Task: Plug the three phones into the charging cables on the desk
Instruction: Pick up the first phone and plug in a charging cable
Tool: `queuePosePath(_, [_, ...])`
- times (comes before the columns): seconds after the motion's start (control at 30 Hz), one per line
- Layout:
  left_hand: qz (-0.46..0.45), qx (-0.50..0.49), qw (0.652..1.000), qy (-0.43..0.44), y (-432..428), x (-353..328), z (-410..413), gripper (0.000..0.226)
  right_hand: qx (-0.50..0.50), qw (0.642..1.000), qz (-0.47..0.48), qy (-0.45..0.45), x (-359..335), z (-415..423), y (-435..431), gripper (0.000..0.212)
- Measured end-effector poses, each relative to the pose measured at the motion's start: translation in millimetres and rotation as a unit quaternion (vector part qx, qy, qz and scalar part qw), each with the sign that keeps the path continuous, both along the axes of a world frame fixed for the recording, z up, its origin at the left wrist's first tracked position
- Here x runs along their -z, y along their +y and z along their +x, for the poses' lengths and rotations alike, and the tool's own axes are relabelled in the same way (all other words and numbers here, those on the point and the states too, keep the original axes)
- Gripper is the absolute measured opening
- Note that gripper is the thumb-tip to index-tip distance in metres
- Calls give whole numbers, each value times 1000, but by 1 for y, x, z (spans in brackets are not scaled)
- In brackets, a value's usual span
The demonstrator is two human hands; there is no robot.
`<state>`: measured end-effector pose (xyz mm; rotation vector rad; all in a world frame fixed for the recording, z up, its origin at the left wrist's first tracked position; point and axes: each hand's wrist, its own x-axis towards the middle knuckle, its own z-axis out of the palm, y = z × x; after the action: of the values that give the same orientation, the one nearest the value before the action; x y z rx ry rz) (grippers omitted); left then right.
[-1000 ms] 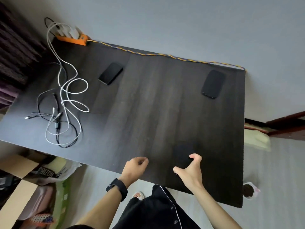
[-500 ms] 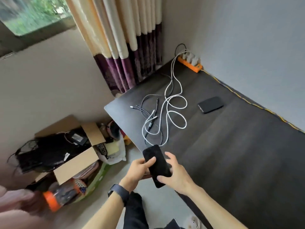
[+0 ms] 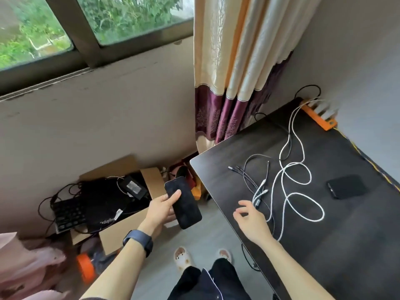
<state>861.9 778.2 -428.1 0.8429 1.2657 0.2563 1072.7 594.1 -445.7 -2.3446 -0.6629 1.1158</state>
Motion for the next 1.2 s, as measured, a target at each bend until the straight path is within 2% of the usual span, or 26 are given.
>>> queuePosePath(0.3, [-10,-3,1000,14,75,13,43,30,-35,985,-34,-164,29,61,99,43])
queuePosePath(0.43, [-30,11,999,13,106,18,76,34,-93,973,-90,-189,48,83,120,40])
queuePosePath(0.57, [-69,7,998,11,125,19,104,36,-128,958,-124,-224,62,86,119,28])
queuePosePath(0.7, [-129,-16,991,-11,138,20,124,17,-137,945,-139,-262,72,84,122,19])
queuePosePath(0.77, [-159,-22,987,-29,142,19,131,16,-132,947,-108,-271,70,82,127,20])
queuePosePath(0.87, [-177,-5,983,-52,149,18,142,2,-29,974,13,-226,44,79,145,11])
queuePosePath(0.93, [-194,-9,979,-57,153,18,146,17,97,985,90,-114,15,74,154,8])
queuePosePath(0.97, [-202,-10,978,-60,154,19,147,19,143,981,116,-63,0,70,156,7])
queuePosePath(1.03, [-222,-20,972,-76,154,16,150,13,195,968,159,-19,-25,62,157,6])
queuePosePath(1.2, [-250,-19,960,-122,152,2,164,10,249,945,212,-11,-57,45,152,6])
